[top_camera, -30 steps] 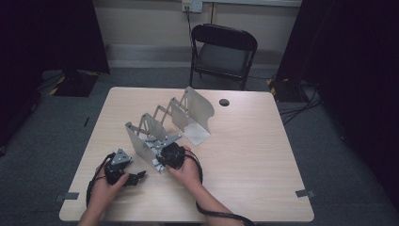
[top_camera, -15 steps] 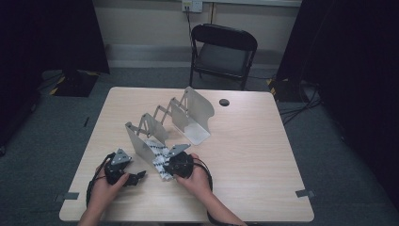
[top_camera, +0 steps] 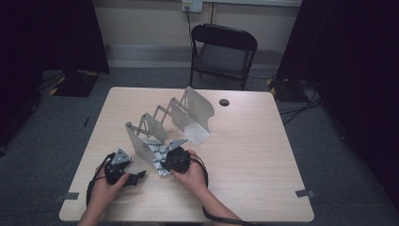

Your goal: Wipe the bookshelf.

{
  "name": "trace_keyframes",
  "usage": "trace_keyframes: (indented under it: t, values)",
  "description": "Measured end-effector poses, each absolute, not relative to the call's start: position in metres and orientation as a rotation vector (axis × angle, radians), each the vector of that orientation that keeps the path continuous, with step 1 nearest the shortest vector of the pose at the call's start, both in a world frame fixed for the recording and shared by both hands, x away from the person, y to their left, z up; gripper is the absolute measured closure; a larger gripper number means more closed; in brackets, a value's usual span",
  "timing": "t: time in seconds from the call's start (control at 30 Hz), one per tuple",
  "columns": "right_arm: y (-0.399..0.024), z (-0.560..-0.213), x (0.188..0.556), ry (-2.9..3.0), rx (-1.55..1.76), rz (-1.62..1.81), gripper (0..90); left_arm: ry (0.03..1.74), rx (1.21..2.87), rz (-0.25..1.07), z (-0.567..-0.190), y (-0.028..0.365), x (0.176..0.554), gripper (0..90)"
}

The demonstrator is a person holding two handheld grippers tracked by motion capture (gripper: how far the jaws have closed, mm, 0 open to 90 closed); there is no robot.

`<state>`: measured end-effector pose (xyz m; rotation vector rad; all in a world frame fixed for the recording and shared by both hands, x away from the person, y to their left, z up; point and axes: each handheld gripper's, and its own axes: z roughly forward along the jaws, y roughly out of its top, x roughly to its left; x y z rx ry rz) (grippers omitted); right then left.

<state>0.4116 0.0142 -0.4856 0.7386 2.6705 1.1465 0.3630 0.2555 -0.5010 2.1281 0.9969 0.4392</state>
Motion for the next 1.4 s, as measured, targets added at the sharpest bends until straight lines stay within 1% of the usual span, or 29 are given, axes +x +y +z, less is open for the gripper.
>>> trace_keyframes:
  t: [0.23,0.43,0.73,1.17,1.23,1.3,1.4]
  values:
    - [0.031,-0.487,0.429,2.644,0.729,1.146,77.7,0.997,2.128,0.439,-0.501,0.256,0.363,14.6]
    - [0.036,-0.489,0.432,2.608,0.743,1.164,76.2,0.997,2.128,0.439,-0.501,0.255,0.363,14.6]
    - [0.029,-0.488,0.423,2.629,0.721,1.151,76.6,0.997,2.128,0.439,-0.501,0.255,0.363,14.6]
    - [0.000,-0.489,0.398,2.669,0.701,1.177,76.5,0.997,2.128,0.440,-0.501,0.255,0.363,14.6]
    - [-0.002,-0.488,0.397,2.671,0.729,1.182,72.7,0.997,2.128,0.439,-0.501,0.255,0.363,14.6]
    - [-0.003,-0.487,0.398,2.660,0.774,1.210,61.8,0.997,2.128,0.439,-0.501,0.255,0.363,14.6]
    - [-0.003,-0.484,0.402,2.615,0.796,1.251,58.3,0.997,2.128,0.439,-0.501,0.255,0.363,14.6]
